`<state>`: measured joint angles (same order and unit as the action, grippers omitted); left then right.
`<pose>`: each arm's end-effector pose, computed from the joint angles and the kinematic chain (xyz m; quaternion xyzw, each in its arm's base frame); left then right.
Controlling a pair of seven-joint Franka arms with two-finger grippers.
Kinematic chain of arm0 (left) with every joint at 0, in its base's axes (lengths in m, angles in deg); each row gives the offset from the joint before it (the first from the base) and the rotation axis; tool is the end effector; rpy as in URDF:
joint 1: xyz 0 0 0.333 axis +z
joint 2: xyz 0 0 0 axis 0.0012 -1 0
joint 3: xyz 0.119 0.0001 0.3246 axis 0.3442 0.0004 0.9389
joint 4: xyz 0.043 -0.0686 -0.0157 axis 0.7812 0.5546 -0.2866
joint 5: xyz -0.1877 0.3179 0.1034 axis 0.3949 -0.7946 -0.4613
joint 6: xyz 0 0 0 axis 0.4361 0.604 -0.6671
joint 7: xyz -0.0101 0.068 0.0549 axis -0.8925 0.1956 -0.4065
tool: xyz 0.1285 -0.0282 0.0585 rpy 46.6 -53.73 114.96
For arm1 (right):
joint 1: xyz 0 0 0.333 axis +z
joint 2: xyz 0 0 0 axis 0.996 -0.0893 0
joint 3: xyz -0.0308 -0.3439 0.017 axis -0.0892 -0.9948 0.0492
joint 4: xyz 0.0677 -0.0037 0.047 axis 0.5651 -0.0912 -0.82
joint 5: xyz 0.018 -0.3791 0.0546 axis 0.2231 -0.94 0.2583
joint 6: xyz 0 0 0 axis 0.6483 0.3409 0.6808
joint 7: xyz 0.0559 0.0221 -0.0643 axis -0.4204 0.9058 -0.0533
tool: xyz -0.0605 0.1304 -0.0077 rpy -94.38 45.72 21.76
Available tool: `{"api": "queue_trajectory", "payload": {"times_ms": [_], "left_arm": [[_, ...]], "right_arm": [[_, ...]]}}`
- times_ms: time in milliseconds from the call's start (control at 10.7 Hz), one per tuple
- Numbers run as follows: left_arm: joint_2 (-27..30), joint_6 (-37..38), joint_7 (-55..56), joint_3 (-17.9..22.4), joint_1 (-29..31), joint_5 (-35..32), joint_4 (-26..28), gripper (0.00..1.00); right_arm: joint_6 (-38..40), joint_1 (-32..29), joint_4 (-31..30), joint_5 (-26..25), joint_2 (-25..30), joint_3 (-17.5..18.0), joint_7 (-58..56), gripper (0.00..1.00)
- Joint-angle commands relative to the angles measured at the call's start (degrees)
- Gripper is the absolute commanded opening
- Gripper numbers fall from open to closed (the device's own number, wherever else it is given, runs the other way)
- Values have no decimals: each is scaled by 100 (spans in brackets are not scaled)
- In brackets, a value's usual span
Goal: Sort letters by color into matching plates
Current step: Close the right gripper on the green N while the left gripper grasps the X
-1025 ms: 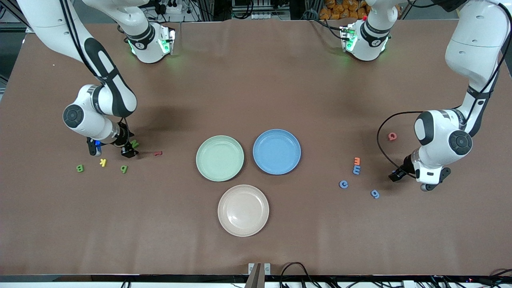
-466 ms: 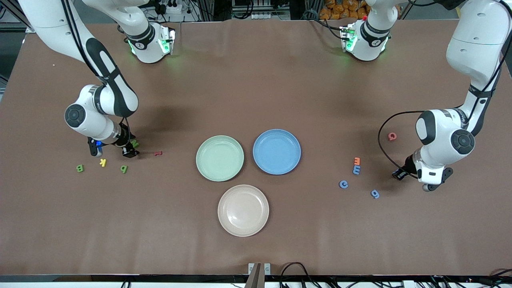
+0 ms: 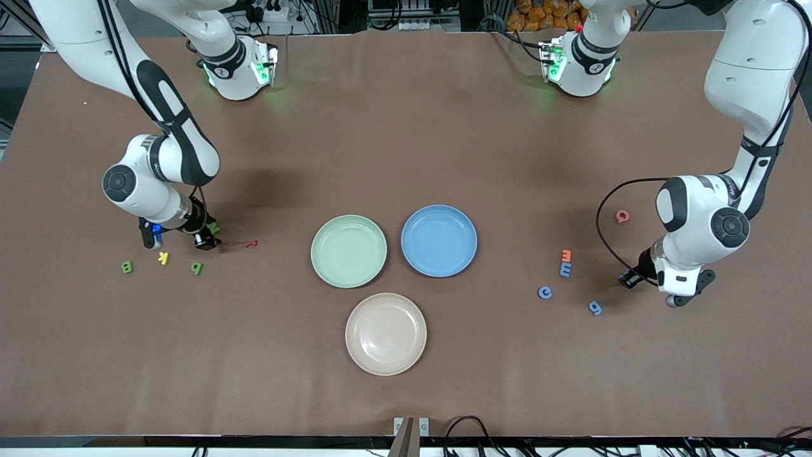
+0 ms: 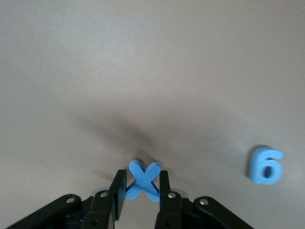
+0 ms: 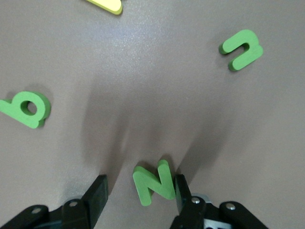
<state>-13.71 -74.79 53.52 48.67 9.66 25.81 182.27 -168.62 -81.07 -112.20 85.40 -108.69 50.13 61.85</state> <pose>0.6452 0.0269 0.1862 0.9538 0.2986 0.0211 0.0233 0.5124 -0.0149 0.1692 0.8236 -0.5663 -0.0325 0.0005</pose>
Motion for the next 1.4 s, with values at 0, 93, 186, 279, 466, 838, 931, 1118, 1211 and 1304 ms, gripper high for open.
{"api": "queue_trajectory", "payload": {"times_ms": [0,93,186,279,466,838,931,1118,1211,1304], "left_arm": [[97,381,3,23,-365,31,-367,0],[166,381,3,24,-497,23,-367,0],[228,381,-6,24,-638,23,-393,0],[272,407,3,15,-822,23,-394,0],[342,617,3,24,-1235,23,-411,0],[361,899,572,6,-2473,31,-524,0],[317,899,931,-3,-2755,31,-604,0],[282,899,1573,-3,-3257,31,-744,0],[273,899,1750,-3,-3424,31,-789,0],[246,899,1821,-11,-3486,49,-841,0]], "right_arm": [[1,15,-82,42,15,-4,-86,61],[1,15,-82,42,15,-4,-86,61],[1,15,-82,42,23,-4,-86,59],[1,15,-82,42,23,-4,-86,54],[1,-2,-99,42,23,-4,-86,52],[9,-55,-82,42,23,-13,-104,58],[9,-73,-82,42,23,-13,-147,58],[1,-125,-99,42,23,-13,-253,54],[9,-125,-100,42,23,-13,-262,50],[1,-125,-100,42,23,-13,-280,45]]}}
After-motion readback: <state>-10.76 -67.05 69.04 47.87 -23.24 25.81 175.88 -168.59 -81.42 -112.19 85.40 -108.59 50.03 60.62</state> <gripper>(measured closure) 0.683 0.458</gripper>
